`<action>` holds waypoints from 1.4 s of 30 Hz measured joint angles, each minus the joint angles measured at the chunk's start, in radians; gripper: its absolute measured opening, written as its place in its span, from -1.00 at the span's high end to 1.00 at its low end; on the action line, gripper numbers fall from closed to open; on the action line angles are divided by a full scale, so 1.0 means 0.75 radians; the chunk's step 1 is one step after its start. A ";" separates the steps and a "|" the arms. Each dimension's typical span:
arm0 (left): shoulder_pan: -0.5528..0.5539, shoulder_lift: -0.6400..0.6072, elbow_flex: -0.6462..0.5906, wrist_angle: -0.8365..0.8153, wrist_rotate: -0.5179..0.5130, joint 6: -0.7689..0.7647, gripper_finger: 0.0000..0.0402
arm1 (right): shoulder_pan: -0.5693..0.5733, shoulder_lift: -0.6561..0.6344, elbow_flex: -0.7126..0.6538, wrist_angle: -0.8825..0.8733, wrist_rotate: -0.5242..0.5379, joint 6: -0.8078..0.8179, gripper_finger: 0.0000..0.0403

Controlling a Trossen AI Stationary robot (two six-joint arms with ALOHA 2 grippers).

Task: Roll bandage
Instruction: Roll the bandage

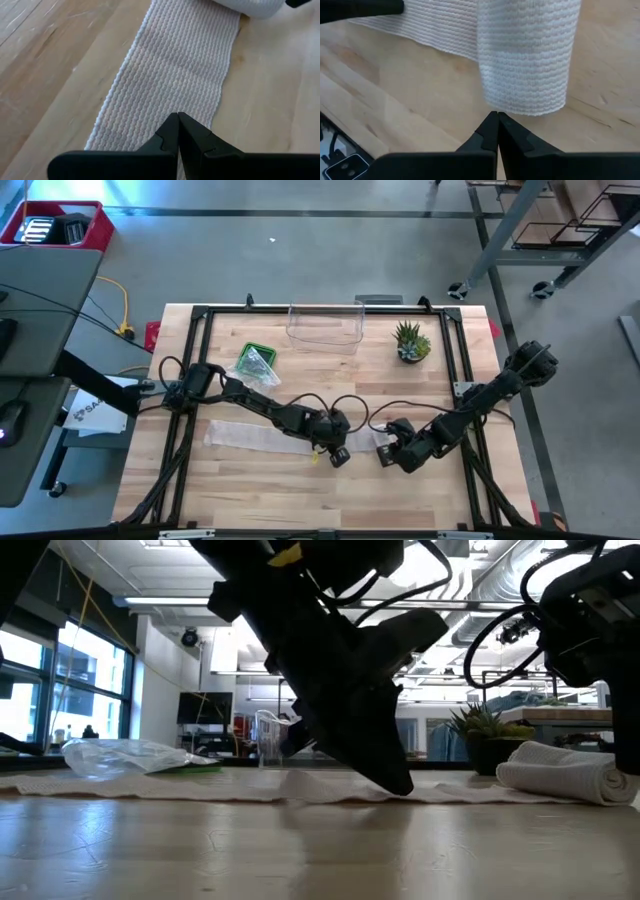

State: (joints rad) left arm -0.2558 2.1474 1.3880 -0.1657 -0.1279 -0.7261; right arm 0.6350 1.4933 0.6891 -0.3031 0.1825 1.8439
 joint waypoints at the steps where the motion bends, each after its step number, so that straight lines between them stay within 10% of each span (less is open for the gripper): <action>1: 0.000 0.001 0.000 0.005 0.000 0.013 1.00 | 0.000 0.000 0.000 -0.002 0.000 0.000 1.00; 33: -0.002 0.005 0.000 0.009 0.040 0.030 1.00 | 0.010 -0.001 0.000 0.024 0.186 0.233 1.00; 42: -0.037 0.005 0.000 -0.001 0.069 0.033 1.00 | 0.086 -0.017 0.035 0.037 0.153 0.009 1.00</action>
State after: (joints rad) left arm -0.2837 2.1513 1.3880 -0.1667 -0.0759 -0.7016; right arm 0.6995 1.4802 0.7157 -0.2752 0.2970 1.8510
